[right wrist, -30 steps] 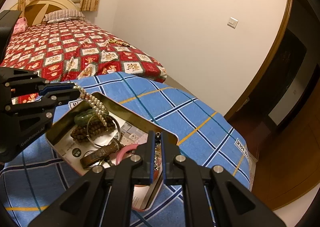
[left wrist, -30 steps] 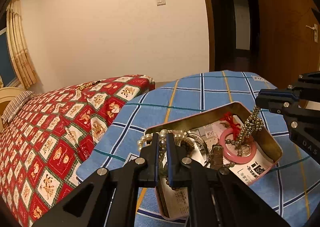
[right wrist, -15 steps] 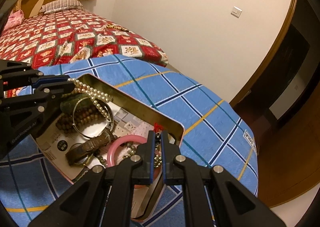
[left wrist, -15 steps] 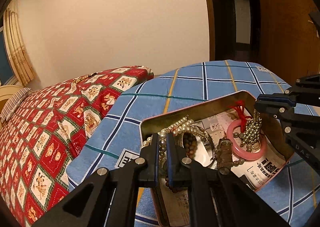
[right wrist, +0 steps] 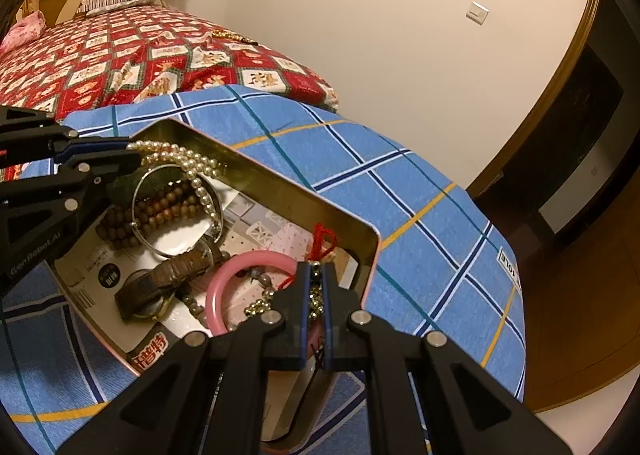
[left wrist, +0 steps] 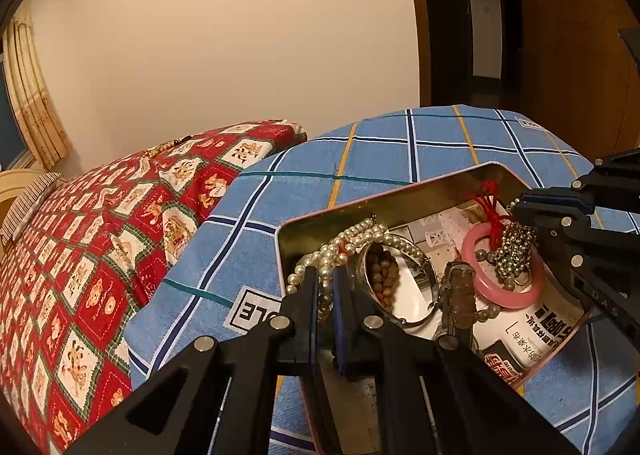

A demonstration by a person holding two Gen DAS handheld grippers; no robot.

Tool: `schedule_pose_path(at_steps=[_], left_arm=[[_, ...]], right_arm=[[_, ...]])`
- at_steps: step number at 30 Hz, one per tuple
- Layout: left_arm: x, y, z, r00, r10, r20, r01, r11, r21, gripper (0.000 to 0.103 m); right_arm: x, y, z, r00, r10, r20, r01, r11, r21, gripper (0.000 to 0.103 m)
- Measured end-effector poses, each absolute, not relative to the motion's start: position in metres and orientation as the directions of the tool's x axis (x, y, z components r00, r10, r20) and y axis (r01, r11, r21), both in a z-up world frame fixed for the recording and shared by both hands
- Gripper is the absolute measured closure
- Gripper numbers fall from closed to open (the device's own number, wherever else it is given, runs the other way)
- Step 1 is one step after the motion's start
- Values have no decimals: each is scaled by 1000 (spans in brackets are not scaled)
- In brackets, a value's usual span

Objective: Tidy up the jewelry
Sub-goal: 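Lower both necklaces into the tin and open both tools, then withdraw both tools up from the tin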

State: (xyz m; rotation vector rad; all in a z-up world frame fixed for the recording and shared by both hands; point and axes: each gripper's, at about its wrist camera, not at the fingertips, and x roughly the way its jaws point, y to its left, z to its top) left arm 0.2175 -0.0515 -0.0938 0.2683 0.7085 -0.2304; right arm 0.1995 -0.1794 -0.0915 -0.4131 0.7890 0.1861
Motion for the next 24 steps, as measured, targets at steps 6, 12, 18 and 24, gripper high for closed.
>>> schedule_pose_path(at_steps=[6,12,18,24], left_arm=[[217,-52,-94,737,-116,-666,296,941,164,97],[216,-51,-94,736,-116,-667,297,941,164,97],[207,-53,-85,756,-93,-648,273,944,184,80],[182,-46,-65,812,-35,-583,212,948,239,30]], right_arm=[[199,-176,-94,688,9,-726,-323,899,-295,95],[201,-174,-96,682,5,-731,-325,898,-297,95],[196,-169,-94,671,14,-741,-345,890,-296,80],[175,-171,-83,706,9,-708,-331,888,-320,43]])
